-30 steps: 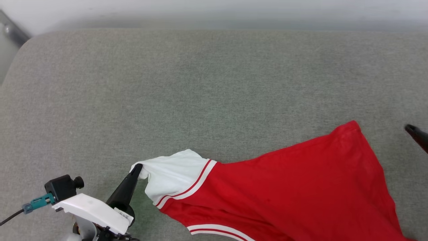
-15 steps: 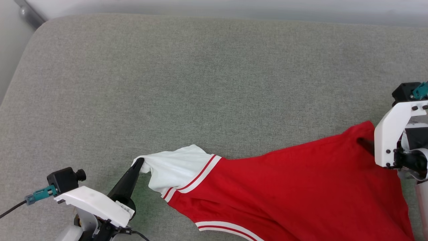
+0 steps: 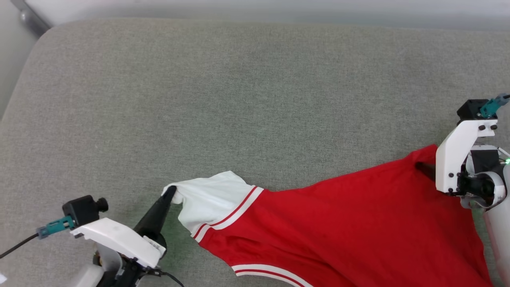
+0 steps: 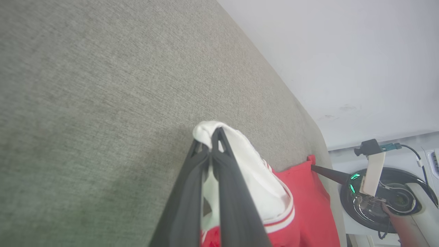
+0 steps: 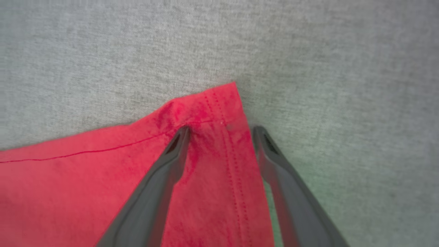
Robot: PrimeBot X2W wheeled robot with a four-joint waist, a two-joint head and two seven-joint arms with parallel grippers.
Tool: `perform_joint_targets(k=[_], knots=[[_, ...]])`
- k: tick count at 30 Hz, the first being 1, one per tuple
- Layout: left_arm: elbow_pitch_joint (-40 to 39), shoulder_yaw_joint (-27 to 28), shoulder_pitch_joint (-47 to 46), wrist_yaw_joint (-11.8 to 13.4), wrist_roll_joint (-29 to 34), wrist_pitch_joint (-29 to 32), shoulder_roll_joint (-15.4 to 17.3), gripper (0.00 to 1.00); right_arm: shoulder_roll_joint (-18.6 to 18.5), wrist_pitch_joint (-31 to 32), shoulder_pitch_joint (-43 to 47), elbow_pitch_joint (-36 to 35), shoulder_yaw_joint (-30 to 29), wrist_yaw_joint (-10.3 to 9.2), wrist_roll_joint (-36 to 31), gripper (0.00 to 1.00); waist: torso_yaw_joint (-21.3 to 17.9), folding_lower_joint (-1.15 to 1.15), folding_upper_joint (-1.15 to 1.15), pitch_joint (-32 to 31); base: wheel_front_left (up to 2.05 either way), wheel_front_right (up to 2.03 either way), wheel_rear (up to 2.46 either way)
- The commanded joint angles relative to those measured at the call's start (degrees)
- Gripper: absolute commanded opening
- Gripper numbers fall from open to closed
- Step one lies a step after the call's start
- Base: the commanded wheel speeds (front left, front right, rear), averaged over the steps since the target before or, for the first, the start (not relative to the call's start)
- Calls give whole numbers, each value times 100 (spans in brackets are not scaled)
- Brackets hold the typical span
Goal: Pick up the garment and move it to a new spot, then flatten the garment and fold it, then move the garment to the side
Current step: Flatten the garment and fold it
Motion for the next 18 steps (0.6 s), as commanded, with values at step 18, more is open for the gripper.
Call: perform_joint_targets(k=[18], knots=[[-38,-29,-178,232,236,0,90,0,-346,-815,-585,809,594,8,896,0,-77,0,0,-629,0,0,0]])
